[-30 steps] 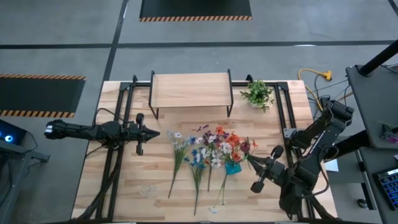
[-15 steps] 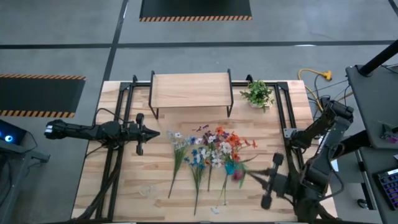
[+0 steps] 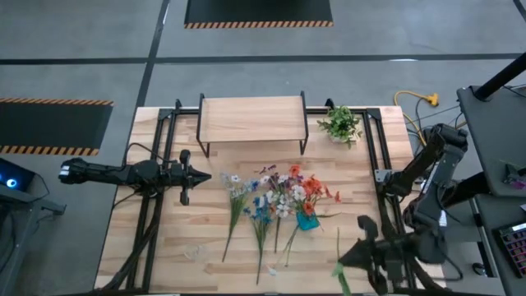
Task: Pick and place flowers into a vace then onto a shelf
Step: Put the red flower into the blue vase
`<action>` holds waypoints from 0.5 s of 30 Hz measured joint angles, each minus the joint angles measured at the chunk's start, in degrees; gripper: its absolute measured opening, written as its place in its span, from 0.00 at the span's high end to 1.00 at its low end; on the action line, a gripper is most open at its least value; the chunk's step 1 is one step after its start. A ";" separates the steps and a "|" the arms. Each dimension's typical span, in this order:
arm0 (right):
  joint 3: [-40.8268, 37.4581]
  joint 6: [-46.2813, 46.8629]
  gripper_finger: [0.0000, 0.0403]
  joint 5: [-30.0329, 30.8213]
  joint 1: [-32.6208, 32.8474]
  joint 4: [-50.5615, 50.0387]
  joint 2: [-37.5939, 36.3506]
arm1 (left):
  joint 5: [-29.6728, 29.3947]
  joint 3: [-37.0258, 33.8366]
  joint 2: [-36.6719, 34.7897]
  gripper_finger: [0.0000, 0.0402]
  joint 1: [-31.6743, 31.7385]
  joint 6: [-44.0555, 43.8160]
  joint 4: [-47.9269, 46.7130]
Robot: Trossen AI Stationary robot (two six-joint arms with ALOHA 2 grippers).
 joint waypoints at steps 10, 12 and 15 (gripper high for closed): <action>-23.76 -11.57 0.97 -4.17 -3.56 45.46 -2.43 | -0.02 0.00 0.00 1.00 0.00 0.00 0.04; -27.07 -14.30 0.97 -6.65 -4.15 53.52 -1.14 | -0.02 0.00 0.00 1.00 0.00 0.00 0.06; -29.57 -16.68 0.97 -7.51 -5.24 61.22 0.91 | -0.04 0.00 -0.01 1.00 0.00 0.00 0.07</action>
